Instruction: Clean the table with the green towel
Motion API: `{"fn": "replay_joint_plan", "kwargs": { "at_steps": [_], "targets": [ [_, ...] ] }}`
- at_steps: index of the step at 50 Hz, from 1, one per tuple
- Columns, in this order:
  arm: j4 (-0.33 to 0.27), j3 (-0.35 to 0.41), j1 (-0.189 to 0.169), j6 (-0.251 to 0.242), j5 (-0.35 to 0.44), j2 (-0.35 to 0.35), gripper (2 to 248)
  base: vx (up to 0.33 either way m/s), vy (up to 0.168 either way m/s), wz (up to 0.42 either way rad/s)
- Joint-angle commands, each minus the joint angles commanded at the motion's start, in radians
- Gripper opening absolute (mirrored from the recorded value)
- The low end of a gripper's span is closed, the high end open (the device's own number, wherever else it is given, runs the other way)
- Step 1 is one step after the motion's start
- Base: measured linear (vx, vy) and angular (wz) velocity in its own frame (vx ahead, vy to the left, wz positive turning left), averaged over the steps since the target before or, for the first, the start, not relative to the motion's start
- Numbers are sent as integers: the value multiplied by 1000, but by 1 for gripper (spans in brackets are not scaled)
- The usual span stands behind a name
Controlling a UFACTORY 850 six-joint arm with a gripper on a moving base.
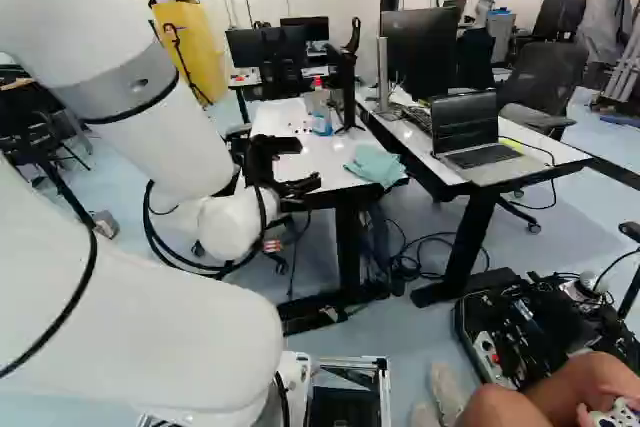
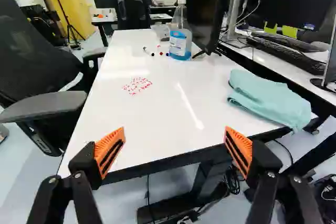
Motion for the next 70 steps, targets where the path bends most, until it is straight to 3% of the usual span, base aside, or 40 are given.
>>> {"fn": "replay_joint_plan", "kwargs": {
  "at_steps": [39, 70],
  "targets": [
    [0, -9, -4, 0, 0, -10, 247, 0, 0, 0],
    [0, -108, -71, 0, 0, -99, 247, 0, 0, 0]
  ]
}}
